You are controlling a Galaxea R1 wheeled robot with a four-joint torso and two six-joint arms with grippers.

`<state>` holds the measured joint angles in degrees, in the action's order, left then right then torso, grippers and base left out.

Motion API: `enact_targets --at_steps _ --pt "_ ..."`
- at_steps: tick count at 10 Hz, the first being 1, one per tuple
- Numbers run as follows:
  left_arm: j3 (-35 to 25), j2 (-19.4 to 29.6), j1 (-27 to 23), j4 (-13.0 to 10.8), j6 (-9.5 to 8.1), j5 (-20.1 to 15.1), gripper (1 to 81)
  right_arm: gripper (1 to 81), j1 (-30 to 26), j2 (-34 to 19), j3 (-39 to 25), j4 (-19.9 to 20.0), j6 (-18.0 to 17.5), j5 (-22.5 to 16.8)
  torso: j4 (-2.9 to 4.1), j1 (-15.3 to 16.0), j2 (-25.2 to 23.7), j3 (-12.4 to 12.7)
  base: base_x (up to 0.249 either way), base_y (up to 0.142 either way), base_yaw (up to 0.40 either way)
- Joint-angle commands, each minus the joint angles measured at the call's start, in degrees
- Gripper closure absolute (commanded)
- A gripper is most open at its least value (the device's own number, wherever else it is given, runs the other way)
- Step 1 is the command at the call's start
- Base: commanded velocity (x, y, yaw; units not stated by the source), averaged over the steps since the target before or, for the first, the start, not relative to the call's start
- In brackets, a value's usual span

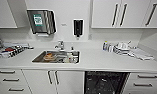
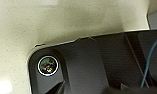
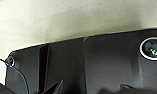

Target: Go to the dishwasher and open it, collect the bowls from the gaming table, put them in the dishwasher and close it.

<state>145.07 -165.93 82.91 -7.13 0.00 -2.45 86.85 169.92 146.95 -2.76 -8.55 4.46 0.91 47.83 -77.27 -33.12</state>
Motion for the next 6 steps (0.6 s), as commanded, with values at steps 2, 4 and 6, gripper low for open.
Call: enact_targets --at_steps 2,4,6 --pt "1.01 -0.38 -2.09 0.45 0.09 -2.74 1.0 1.0 -2.07 2.63 5.35 -0.32 -0.07 -3.58 0.0 -4.45 6.87 0.0 0.0 0.0 0.0" --pt "1.1 -0.73 -2.09 0.36 0.09 -2.82 1.0 1.0 -1.98 4.48 8.52 -0.32 0.02 -3.58 0.0 -6.8 10.5 0.0 0.0 0.0 0.0" --pt "1.36 -0.81 -2.01 0.45 0.09 -2.82 1.0 1.0 -2.15 4.66 8.52 -0.23 -0.07 -3.59 0.0 -9.38 14.5 0.0 0.0 0.0 0.0"
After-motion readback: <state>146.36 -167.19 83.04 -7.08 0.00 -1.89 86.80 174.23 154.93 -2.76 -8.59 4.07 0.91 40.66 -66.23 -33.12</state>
